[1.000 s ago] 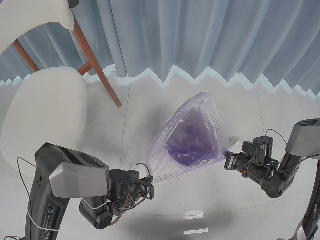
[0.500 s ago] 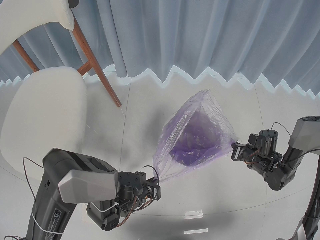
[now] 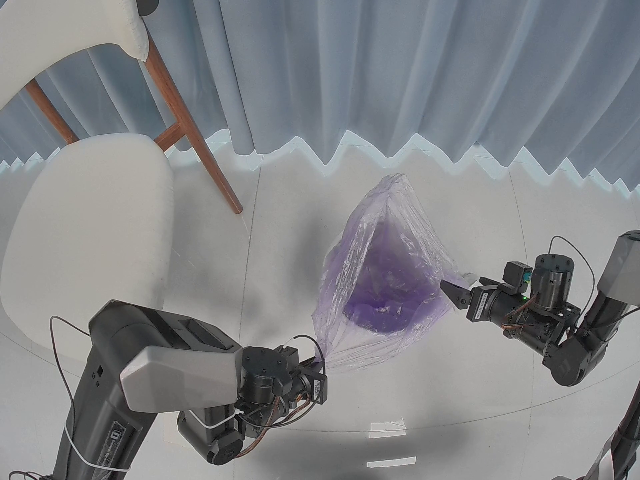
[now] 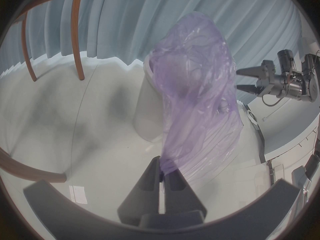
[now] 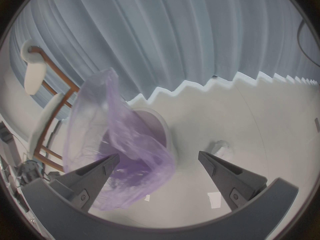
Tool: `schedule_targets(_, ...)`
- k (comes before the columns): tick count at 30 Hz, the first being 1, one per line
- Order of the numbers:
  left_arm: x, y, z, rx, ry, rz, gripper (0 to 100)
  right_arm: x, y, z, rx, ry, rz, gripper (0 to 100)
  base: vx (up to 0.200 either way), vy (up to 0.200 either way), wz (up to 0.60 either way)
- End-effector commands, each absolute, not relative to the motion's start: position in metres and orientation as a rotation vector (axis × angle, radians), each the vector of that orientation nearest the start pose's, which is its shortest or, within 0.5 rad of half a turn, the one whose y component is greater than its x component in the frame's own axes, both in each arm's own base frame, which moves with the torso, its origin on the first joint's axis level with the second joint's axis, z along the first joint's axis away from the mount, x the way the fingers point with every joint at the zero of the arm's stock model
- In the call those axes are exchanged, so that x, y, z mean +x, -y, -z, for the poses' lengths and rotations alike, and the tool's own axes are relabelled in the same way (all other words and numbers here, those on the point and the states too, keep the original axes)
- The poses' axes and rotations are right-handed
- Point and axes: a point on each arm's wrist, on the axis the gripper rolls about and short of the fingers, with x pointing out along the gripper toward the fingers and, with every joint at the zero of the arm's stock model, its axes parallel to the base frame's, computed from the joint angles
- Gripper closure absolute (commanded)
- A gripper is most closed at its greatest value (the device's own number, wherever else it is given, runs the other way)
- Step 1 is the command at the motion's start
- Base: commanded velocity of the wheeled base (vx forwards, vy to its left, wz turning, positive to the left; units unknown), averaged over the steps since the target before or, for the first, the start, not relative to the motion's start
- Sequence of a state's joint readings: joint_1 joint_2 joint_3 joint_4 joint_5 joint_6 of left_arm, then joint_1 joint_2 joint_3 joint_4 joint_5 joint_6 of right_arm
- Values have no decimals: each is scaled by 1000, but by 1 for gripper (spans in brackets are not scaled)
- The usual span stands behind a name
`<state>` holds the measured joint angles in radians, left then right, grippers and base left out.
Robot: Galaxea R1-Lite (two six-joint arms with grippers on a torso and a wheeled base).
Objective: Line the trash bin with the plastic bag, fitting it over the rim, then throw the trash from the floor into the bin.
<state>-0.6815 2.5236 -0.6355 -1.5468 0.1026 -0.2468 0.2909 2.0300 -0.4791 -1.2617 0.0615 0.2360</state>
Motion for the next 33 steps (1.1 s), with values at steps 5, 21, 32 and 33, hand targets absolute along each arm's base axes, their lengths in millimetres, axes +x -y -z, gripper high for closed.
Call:
schedule_targets(5,280,230,50,-108,-373,544,100,290,-95,-87,202,-250,-389,0,0,0,0)
schedule_targets(21,269,236,65,-83,-421,567,100,316,-119,-42,181,-187,-426,100,0,0,0)
schedule_targets(32,270,238,60,-87,-403,572,100,332,-115,-50,203,-113,-405,100,0,0,0)
schedule_targets(33,270,239,57,-91,-395,575,100,333,-111,-58,207,-87,-394,100,0,0,0)
